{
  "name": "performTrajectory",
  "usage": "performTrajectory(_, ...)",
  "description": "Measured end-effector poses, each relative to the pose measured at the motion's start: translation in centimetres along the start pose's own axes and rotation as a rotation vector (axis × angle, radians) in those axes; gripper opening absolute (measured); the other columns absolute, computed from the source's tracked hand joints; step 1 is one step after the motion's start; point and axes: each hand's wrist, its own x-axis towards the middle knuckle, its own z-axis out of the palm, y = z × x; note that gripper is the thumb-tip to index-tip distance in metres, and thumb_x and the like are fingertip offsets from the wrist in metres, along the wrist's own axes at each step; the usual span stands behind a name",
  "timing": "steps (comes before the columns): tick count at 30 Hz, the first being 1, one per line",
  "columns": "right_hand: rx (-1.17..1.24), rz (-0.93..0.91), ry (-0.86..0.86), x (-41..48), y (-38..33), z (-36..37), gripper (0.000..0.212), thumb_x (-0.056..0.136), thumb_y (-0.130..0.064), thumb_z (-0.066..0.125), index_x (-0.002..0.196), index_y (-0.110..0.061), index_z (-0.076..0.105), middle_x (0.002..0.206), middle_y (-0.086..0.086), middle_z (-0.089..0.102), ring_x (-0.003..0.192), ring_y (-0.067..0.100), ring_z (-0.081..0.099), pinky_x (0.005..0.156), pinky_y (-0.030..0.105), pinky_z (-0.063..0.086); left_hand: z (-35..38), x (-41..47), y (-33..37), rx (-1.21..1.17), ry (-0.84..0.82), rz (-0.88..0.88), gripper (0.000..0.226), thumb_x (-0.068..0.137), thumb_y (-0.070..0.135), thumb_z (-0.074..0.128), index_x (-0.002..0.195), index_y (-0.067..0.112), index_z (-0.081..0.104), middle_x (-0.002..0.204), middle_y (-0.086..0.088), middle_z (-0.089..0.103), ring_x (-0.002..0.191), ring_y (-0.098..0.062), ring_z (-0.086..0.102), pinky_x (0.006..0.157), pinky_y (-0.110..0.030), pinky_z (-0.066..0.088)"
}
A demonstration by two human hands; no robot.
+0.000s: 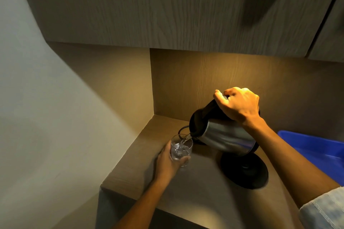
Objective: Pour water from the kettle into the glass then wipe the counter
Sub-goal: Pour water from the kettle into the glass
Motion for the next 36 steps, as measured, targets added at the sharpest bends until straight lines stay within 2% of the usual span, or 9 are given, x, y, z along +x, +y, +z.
performTrajectory(4,0.142,0.182,0.008,-1.1,2.7,0.6,0.062,0.085,-0.053,0.04,0.048,-0.007,0.058,0.045,0.003,0.052,0.052,0.022,0.053,0.051,0.025,0.032,0.2,0.1,-0.4,0.0,0.006,-0.007,0.101,0.062,0.048,0.085,0.147,0.032,0.033,0.142,-0.001,0.056,0.128,-0.02,0.054,0.102,-0.044,0.051)
performTrajectory(8,0.274,0.439,0.034,-3.0,5.4,1.3,0.059,0.083,-0.049,0.044,0.043,-0.006,0.051,0.049,0.018,0.051,0.051,0.03,0.05,0.053,0.034,0.038,0.3,0.3,-0.4,0.011,-0.016,-0.037,0.107,0.058,0.053,0.084,0.147,0.034,0.03,0.145,0.0,0.052,0.128,-0.02,0.053,0.102,-0.042,0.05)
performTrajectory(11,0.431,0.652,0.064,-5.0,8.3,1.7,0.059,0.082,-0.049,0.044,0.051,0.0,0.057,0.052,0.014,0.049,0.052,0.027,0.045,0.051,0.033,0.035,0.6,0.2,-0.3,0.023,0.0,-0.031,0.112,0.058,0.053,0.084,0.15,0.032,0.025,0.15,-0.002,0.046,0.133,-0.022,0.047,0.105,-0.037,0.045)
performTrajectory(14,0.531,0.844,0.139,-7.6,10.8,1.8,0.056,0.08,-0.051,0.044,0.051,-0.005,0.055,0.05,0.006,0.047,0.052,0.021,0.042,0.051,0.031,0.032,1.4,-0.3,0.2,0.042,0.027,-0.007,0.12,0.061,0.051,0.085,0.153,0.032,0.012,0.16,-0.005,0.026,0.145,-0.027,0.028,0.113,-0.049,0.036)
performTrajectory(19,0.637,1.119,0.296,-9.7,12.7,1.0,0.041,0.072,-0.058,0.053,0.061,-0.019,0.057,0.061,-0.002,0.05,0.06,0.017,0.047,0.054,0.031,0.035,2.5,-2.6,2.2,0.359,0.314,0.429,0.093,0.077,0.054,0.066,0.151,0.022,0.02,0.158,-0.009,0.031,0.143,-0.026,0.031,0.113,-0.041,0.025)
performTrajectory(24,0.684,1.199,0.337,-10.8,14.2,-0.3,0.062,0.065,-0.065,0.053,0.088,-0.008,0.065,0.076,0.004,0.06,0.068,0.02,0.055,0.055,0.031,0.04,4.3,-4.2,3.4,0.434,0.261,0.667,0.08,0.085,0.05,0.058,0.151,0.027,0.019,0.156,-0.009,0.035,0.139,-0.025,0.037,0.115,-0.043,0.029)
performTrajectory(27,0.689,1.204,0.335,-11.6,14.0,-0.7,0.05,0.065,-0.065,0.051,0.073,-0.017,0.06,0.069,-0.001,0.056,0.066,0.015,0.053,0.054,0.031,0.038,5.7,-4.8,3.3,0.462,0.187,0.703,0.077,0.088,0.052,0.054,0.152,0.029,0.018,0.157,-0.005,0.033,0.141,-0.022,0.034,0.117,-0.035,0.019)
performTrajectory(31,0.7,1.24,0.379,-13.0,14.0,-0.8,0.049,0.066,-0.064,0.049,0.065,-0.016,0.06,0.068,0.006,0.059,0.065,0.023,0.056,0.053,0.032,0.04,7.3,-5.9,3.5,0.45,0.113,0.731,0.071,0.088,0.05,0.054,0.149,0.029,0.026,0.155,-0.004,0.036,0.141,-0.018,0.032,0.113,-0.04,0.027)
performTrajectory(36,0.585,1.189,0.228,-14.0,14.0,-1.9,0.064,0.081,-0.065,0.041,0.096,-0.01,0.068,0.099,0.014,0.071,0.091,0.032,0.063,0.081,0.042,0.05,9.3,-8.3,4.2,0.429,-0.006,0.874,0.058,0.087,0.04,0.061,0.14,0.023,0.043,0.148,-0.006,0.046,0.137,-0.018,0.038,0.108,-0.04,0.037)
